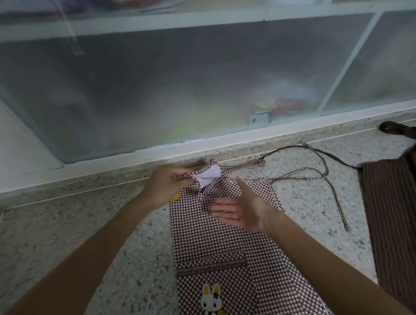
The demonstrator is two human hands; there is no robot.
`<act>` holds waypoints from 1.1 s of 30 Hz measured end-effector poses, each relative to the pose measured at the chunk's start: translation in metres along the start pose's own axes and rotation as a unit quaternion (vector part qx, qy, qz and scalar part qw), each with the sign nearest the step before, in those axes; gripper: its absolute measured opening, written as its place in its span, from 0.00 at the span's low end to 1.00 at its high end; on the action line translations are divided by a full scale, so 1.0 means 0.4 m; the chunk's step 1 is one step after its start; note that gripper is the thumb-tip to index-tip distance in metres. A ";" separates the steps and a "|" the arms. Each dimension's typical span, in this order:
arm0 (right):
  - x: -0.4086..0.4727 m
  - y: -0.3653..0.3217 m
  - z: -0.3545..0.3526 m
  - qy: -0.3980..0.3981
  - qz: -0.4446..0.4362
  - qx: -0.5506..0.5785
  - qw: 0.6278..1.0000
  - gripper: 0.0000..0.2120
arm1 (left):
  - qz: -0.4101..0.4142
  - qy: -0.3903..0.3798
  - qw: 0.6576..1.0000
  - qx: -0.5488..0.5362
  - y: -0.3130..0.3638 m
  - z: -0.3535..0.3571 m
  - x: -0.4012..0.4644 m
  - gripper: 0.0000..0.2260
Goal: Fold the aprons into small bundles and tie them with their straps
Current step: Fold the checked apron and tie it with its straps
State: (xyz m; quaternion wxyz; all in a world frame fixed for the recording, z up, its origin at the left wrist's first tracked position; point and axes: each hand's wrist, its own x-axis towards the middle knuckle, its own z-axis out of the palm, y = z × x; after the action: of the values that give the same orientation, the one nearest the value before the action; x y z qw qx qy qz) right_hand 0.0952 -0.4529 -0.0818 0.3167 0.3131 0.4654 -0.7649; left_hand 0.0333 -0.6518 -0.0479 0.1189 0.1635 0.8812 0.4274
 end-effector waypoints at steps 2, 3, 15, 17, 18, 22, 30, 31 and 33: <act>0.033 0.002 0.049 -0.054 0.054 0.133 0.988 0.47 | 0.017 -0.008 0.999 0.035 0.016 -0.014 0.002 0.13; 0.047 -0.001 0.058 -0.060 0.065 0.189 0.978 0.49 | 0.021 -0.016 0.998 0.058 0.017 -0.020 0.001 0.13; 0.007 -0.031 0.009 -0.040 0.084 -0.061 0.994 0.10 | 0.007 -0.038 0.997 0.061 -0.084 0.022 -0.107 0.14; 0.004 -0.024 0.014 -0.041 0.075 -0.067 0.994 0.08 | -0.155 0.022 0.980 -0.120 -0.058 0.035 -0.125 0.09; -0.002 -0.022 0.016 -0.040 0.066 -0.072 0.994 0.08 | -0.247 0.033 0.946 -0.205 -0.046 0.044 -0.128 0.03; -0.043 -0.017 0.024 -0.069 0.042 -0.097 0.992 0.14 | -0.404 -0.064 0.866 -0.288 -0.056 0.079 -0.136 0.17; -0.107 0.008 0.003 -0.040 0.039 -0.120 0.991 0.06 | -0.395 -0.095 0.876 -0.259 -0.024 0.100 -0.176 0.06; -0.114 0.016 -0.003 -0.023 0.022 -0.150 0.988 0.04 | -0.380 -0.077 0.888 -0.247 -0.022 0.092 -0.185 0.08; -0.142 0.059 -0.021 0.030 -0.041 -0.209 0.977 0.13 | -0.359 -0.046 0.898 -0.249 -0.010 0.086 -0.238 0.11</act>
State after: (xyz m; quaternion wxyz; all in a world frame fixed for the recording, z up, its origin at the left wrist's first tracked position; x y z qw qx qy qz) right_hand 0.1493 -0.4429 -0.0530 0.3294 0.2433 0.6369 -0.6532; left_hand 0.1321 -0.6667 -0.0651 0.3417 -0.1795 0.7386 0.5528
